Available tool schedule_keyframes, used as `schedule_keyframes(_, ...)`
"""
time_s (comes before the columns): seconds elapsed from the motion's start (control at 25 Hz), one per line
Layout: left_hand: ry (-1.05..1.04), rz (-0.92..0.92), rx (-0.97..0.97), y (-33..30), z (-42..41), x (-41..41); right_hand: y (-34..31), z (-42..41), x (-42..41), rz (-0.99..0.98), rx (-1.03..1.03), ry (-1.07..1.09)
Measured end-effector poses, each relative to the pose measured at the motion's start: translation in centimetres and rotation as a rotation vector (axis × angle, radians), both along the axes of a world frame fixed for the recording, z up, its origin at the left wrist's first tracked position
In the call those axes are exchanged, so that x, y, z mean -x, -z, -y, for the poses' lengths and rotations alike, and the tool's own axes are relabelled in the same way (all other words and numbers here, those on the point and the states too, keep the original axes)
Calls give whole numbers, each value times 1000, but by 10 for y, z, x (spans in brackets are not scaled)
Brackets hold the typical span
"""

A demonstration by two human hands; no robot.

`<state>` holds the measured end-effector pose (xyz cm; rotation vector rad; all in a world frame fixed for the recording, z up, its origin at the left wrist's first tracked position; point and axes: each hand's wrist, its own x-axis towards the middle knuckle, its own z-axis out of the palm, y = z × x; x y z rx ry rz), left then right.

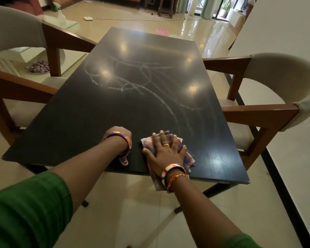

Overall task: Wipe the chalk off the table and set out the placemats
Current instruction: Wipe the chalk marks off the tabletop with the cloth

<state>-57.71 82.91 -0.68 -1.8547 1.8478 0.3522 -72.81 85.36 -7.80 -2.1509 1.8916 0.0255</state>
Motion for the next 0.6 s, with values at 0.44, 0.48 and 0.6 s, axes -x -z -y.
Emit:
schedule_keyframes(0.44,-116,-37,77,23,0,-7,-5,34,94,-58,15,464)
schedule_keyframes(0.48,-117,-19,62,22,1,-5,-3,30,64,-38,27,320)
schedule_keyframes(0.6,-138,-1,39,20,4,-1,-1,20,-3,17,-20,-78)
